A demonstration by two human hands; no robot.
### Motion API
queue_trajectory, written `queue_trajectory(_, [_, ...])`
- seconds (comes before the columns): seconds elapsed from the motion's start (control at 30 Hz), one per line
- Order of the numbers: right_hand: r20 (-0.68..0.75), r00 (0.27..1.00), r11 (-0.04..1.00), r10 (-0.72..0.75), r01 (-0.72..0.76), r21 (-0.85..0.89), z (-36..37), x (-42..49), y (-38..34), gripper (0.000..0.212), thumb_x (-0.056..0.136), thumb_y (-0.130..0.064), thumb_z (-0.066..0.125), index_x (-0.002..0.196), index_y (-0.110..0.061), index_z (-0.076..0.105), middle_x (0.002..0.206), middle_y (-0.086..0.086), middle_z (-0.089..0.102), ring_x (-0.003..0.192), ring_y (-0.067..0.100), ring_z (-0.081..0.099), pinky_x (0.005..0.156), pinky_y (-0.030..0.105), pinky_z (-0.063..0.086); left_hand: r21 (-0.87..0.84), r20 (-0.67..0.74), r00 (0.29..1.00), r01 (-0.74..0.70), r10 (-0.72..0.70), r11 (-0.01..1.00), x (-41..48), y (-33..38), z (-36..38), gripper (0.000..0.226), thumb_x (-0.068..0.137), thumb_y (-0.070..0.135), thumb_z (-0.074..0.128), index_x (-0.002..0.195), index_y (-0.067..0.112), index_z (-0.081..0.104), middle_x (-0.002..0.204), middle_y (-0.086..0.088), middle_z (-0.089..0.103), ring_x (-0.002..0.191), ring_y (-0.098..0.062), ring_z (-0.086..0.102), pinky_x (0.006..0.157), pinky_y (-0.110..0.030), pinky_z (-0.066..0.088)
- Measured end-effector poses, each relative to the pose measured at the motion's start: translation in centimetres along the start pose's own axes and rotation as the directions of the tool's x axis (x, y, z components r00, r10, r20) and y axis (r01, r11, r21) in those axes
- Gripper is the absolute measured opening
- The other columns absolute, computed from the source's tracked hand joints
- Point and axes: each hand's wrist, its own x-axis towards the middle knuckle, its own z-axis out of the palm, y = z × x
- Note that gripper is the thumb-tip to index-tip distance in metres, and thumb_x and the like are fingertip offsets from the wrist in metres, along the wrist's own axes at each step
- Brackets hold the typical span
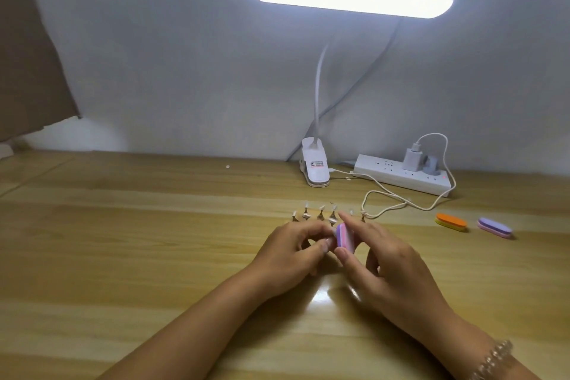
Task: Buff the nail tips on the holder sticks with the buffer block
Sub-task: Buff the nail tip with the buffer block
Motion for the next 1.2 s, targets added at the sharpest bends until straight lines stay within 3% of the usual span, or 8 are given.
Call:
queue_trajectory(0.17, [-0.044,0.999,0.999,-0.024,0.023,-0.028,0.1,0.1,0.0,0.047,0.08,-0.036,0.077,0.125,-0.027,0.064,0.091,-0.02,0.058,0.061,-0.012,0.044,0.06,0.016,0.034,0.158,0.043,0.999,-0.001,-0.006,0.987,-0.2,0.1,0.1,0.018,0.093,0.024,0.052,0.092,0.033,0.067,0.077,0.019,0.061,0.066,-0.008,0.053,0.067,-0.031,0.041])
queue_trajectory(0.33, [-0.099,0.989,0.987,0.108,-0.095,0.128,-0.1,0.6,0.7,0.04,0.077,-0.042,0.074,0.114,-0.028,0.065,0.079,-0.016,0.062,0.054,0.009,0.05,0.057,0.024,0.038,0.211,0.048,0.999,-0.001,-0.009,0.977,-0.2,0.1,0.1,0.016,0.099,0.023,0.056,0.1,0.029,0.07,0.085,0.015,0.066,0.08,-0.017,0.06,0.073,-0.033,0.043])
queue_trajectory(0.5, [-0.001,1.0,0.998,-0.024,0.024,0.056,0.1,-0.2,0.1,0.043,0.075,-0.035,0.081,0.115,-0.031,0.065,0.081,-0.022,0.059,0.06,-0.002,0.051,0.054,0.012,0.033,0.224,0.046,0.999,-0.003,-0.007,0.975,-0.4,0.2,0.0,0.023,0.094,0.026,0.051,0.105,0.025,0.071,0.09,0.014,0.068,0.083,-0.016,0.061,0.077,-0.036,0.048])
queue_trajectory(0.67, [-0.16,0.98,0.984,0.12,-0.097,0.148,-0.2,0.6,1.3,0.039,0.077,-0.026,0.079,0.114,-0.028,0.064,0.083,-0.013,0.062,0.058,0.008,0.052,0.056,0.018,0.037,0.183,0.017,1.0,0.004,-0.007,0.983,-0.2,0.3,-0.1,0.017,0.1,0.02,0.056,0.1,0.028,0.071,0.077,0.019,0.063,0.075,-0.011,0.056,0.07,-0.029,0.04])
queue_trajectory(0.83, [-0.002,0.999,0.999,-0.047,0.047,-0.022,0.2,0.0,0.1,0.048,0.077,-0.034,0.078,0.121,-0.033,0.061,0.093,-0.021,0.057,0.062,-0.009,0.047,0.056,0.02,0.04,0.264,0.041,0.999,-0.01,-0.001,0.964,-0.3,0.4,0.1,0.017,0.099,0.015,0.052,0.101,0.019,0.068,0.092,0.011,0.067,0.086,-0.018,0.059,0.082,-0.043,0.048])
queue_trajectory(0.97, [-0.051,0.999,0.999,0.007,-0.009,-0.032,0.0,0.1,0.2,0.05,0.078,-0.033,0.078,0.125,-0.034,0.06,0.097,-0.017,0.058,0.06,-0.011,0.041,0.059,0.026,0.045,0.274,0.038,0.999,-0.013,0.002,0.962,-0.3,0.4,0.1,0.018,0.099,0.017,0.053,0.102,0.025,0.07,0.087,0.015,0.063,0.079,-0.007,0.053,0.074,-0.034,0.044])
queue_trajectory(1.07, [0.044,0.997,0.995,-0.062,0.066,-0.079,0.0,-0.4,-0.1,0.049,0.077,-0.039,0.076,0.123,-0.038,0.059,0.094,-0.021,0.055,0.061,-0.007,0.041,0.056,0.023,0.044,0.253,0.046,0.999,0.009,-0.022,0.967,-0.3,0.4,0.0,0.024,0.1,0.015,0.051,0.111,0.025,0.07,0.103,0.011,0.071,0.092,-0.015,0.062,0.084,-0.038,0.048])
queue_trajectory(1.2, [-0.062,0.998,1.0,-0.006,0.005,-0.01,0.1,0.2,0.2,0.047,0.076,-0.032,0.08,0.12,-0.032,0.063,0.09,-0.017,0.059,0.061,-0.009,0.046,0.058,0.022,0.041,0.224,0.038,0.999,0.013,-0.022,0.974,-0.2,0.5,0.1,0.017,0.101,0.019,0.053,0.101,0.026,0.069,0.09,0.011,0.067,0.086,-0.02,0.061,0.081,-0.039,0.048])
